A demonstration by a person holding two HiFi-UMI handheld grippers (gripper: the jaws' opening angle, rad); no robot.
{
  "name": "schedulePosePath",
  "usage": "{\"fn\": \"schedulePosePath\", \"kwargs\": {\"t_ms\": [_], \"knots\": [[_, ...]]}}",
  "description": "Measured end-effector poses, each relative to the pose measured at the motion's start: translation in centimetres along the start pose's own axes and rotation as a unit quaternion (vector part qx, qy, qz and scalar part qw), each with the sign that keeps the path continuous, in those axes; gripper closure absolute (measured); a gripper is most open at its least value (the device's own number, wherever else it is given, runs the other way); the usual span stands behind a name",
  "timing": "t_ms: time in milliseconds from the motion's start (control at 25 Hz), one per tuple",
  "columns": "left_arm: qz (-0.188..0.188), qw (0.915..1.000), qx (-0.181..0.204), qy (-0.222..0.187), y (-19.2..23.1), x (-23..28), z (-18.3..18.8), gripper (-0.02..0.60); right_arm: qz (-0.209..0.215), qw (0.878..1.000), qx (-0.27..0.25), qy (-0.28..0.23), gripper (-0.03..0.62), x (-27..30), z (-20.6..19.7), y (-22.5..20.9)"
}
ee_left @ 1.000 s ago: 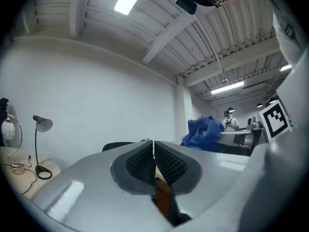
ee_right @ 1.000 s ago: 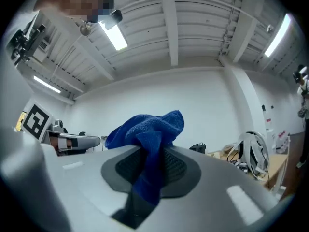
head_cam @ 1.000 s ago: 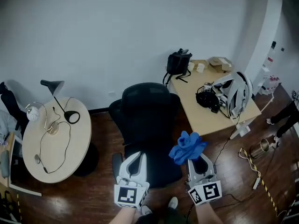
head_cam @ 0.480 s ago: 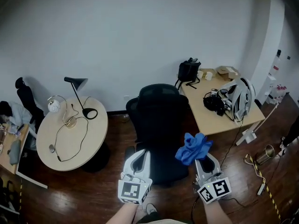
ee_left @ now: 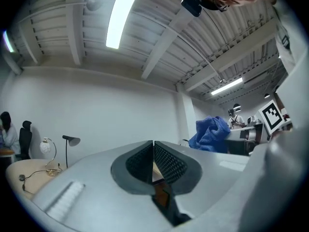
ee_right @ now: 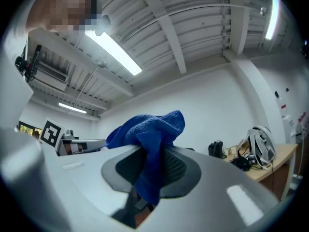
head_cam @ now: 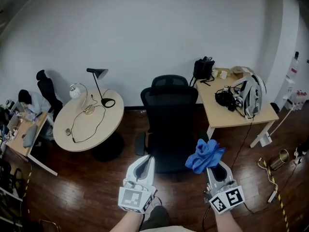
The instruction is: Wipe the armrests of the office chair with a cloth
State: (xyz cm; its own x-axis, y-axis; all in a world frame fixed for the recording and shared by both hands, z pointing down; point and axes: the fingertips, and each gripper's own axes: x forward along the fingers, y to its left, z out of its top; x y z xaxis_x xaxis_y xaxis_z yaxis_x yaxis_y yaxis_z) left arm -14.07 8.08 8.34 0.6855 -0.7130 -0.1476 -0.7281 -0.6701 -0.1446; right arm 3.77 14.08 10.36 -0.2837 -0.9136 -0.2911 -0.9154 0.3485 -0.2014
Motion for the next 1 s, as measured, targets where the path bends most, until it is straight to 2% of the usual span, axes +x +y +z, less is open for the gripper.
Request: {"fn": "schedulePosePath", "kwargs": {"t_ms": [120,240,280,400,520,640,680,800,840,920,1000], "knots": [[0.007,0.9998,0.010,0.015,-2.9,-2.3,1.2,0.578,-0.002,1.000,0.008,-0.002,0.516,-3.4,1.7,0.2],[0.013,0.9964,-0.009,0.083,-5.1,-4.3,2.2,0.578,-0.002,1.000,0.009,-0.003,0.517,-5.9,3.6,0.8],[0.013,0.9955,-0.013,0.093,-5.4,-4.9,2.8,0.578,0.000,1.000,0.009,-0.005,0.517,-6.4,4.2,1.3],[0.007,0.9997,0.007,0.022,-5.0,-5.8,5.4,0.578,0.002,1.000,0.002,-0.014,0.517,-7.2,5.9,3.0],[0.000,0.9994,0.000,0.035,-5.2,-7.2,6.5,0.578,0.002,1.000,-0.008,-0.014,0.517,-7.5,6.8,4.6],[-0.005,0.9997,0.000,0.025,-4.8,-8.7,8.1,0.578,0.005,1.000,-0.014,-0.011,0.517,-7.3,7.1,6.1],[-0.004,0.9993,-0.004,0.038,-4.5,-9.5,8.2,0.578,0.006,1.000,-0.018,-0.012,0.517,-7.2,7.1,6.6],[0.000,0.9994,-0.002,0.035,-2.5,-10.6,7.9,0.578,0.005,1.000,-0.011,-0.013,0.517,-5.9,6.9,7.6],[-0.001,0.9988,-0.008,0.048,-2.1,-11.0,7.5,0.548,0.004,1.000,-0.005,-0.013,0.517,-5.6,6.7,7.9],[-0.009,0.9993,-0.004,0.036,-1.8,-11.8,7.6,0.514,0.003,1.000,-0.008,-0.006,0.517,-5.6,6.2,9.0],[-0.019,0.9984,-0.012,0.052,-1.7,-12.7,7.6,0.438,0.002,1.000,-0.006,0.003,0.517,-5.8,5.6,9.9]]}}
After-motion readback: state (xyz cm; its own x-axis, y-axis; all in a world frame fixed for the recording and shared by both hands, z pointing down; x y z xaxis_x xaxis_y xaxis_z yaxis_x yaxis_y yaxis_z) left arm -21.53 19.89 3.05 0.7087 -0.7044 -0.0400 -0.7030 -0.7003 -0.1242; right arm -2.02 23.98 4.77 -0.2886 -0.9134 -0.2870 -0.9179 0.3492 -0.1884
